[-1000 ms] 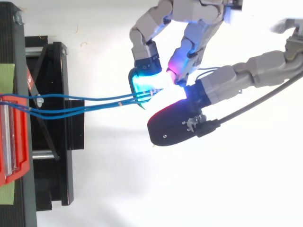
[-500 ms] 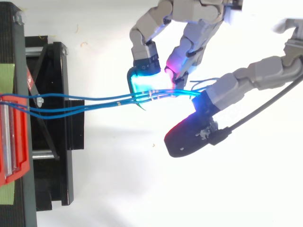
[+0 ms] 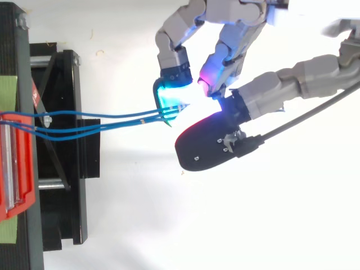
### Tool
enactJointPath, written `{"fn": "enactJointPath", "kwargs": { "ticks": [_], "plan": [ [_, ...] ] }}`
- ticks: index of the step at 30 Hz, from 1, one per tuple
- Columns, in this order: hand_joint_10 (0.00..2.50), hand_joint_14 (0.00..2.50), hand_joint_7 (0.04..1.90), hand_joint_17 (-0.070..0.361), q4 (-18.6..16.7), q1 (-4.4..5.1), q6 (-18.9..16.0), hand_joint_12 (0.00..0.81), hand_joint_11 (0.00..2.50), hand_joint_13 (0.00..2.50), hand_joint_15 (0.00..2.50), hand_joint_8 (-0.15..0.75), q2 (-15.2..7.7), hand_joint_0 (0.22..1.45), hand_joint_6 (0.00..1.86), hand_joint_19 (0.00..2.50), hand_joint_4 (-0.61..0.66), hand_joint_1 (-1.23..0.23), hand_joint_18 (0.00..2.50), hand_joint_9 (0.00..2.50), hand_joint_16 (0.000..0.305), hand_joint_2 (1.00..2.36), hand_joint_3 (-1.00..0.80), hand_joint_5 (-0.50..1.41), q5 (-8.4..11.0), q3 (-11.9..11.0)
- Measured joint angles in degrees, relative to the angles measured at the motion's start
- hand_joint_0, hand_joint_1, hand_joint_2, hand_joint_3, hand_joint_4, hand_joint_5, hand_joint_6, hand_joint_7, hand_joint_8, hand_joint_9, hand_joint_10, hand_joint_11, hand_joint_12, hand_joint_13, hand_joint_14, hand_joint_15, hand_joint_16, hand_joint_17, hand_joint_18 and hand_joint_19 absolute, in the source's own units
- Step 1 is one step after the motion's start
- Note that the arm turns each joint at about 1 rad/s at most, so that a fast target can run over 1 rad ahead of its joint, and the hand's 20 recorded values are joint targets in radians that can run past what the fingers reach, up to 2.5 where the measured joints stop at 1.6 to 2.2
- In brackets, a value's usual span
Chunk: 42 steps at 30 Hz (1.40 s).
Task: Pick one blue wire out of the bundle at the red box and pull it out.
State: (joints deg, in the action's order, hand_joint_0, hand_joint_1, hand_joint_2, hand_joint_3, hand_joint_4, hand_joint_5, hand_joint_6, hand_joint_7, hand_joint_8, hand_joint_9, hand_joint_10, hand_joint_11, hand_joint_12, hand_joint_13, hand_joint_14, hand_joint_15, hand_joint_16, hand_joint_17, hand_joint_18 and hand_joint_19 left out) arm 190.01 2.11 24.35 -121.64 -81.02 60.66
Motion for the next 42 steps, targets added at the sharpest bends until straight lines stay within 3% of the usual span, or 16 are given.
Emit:
{"fn": "enactJointPath", "kwargs": {
  "ticks": [8, 12, 14, 18, 23, 28, 39, 42],
  "plan": [
    [0.01, 0.02, 1.21, 0.128, 0.01, -0.1, 0.0, 0.44, 0.58, 1.07, 0.45, 0.382, 0.0, 0.63, 0.93, 0.51, 0.15, -0.86, 0.99, 1.05, 0.057, 1.02, -0.24, -0.13, -0.02, 0.02],
    [0.01, 0.02, 1.14, 0.13, 0.02, -0.16, 0.0, 0.44, 0.58, 1.02, 0.45, 0.367, 0.0, 0.6, 0.93, 0.5, 0.19, -0.9, 0.96, 0.96, 0.058, 1.0, -0.5, -0.16, -0.08, 0.01],
    [0.01, 0.02, 1.12, 0.133, 0.06, -0.16, 0.0, 0.446, 0.58, 1.02, 0.44, 0.37, 0.0, 0.56, 0.94, 0.51, 0.19, -0.87, 0.96, 0.96, 0.059, 1.0, -0.5, -0.16, -0.09, 0.01],
    [0.01, 0.01, 1.12, 0.149, 0.09, -0.17, -0.01, 0.481, 0.55, 1.05, 0.44, 0.409, 0.0, 0.46, 0.92, 0.53, 0.21, -0.57, 1.02, 1.02, 0.066, 1.0, -0.5, -0.14, -0.1, 0.0],
    [0.01, 0.01, 1.21, 0.134, 0.1, -0.18, -0.08, 0.457, 0.55, 1.07, 0.44, 0.392, 0.0, 0.55, 0.9, 0.57, 0.2, -0.46, 0.98, 1.09, 0.06, 1.0, -0.5, -0.12, -0.1, 0.0],
    [0.01, 0.01, 1.26, 0.13, 0.1, -0.18, -0.15, 0.447, 0.57, 1.08, 0.44, 0.395, 0.0, 0.58, 0.9, 0.55, 0.21, -0.61, 0.99, 1.09, 0.058, 1.01, -0.32, -0.11, -0.1, 0.0],
    [0.01, 0.02, 1.26, 0.126, 0.1, -0.18, -0.16, 0.446, 0.6, 1.1, 0.45, 0.405, 0.0, 0.62, 0.92, 0.51, 0.19, -0.84, 1.01, 1.1, 0.056, 1.02, -0.18, -0.11, 0.05, -0.01],
    [0.01, 0.02, 1.25, 0.125, 0.1, -0.18, -0.12, 0.441, 0.6, 1.09, 0.44, 0.394, 0.0, 0.65, 0.93, 0.49, 0.11, -0.89, 1.01, 1.08, 0.056, 1.02, -0.17, -0.12, 0.1, -0.01]
  ]
}}
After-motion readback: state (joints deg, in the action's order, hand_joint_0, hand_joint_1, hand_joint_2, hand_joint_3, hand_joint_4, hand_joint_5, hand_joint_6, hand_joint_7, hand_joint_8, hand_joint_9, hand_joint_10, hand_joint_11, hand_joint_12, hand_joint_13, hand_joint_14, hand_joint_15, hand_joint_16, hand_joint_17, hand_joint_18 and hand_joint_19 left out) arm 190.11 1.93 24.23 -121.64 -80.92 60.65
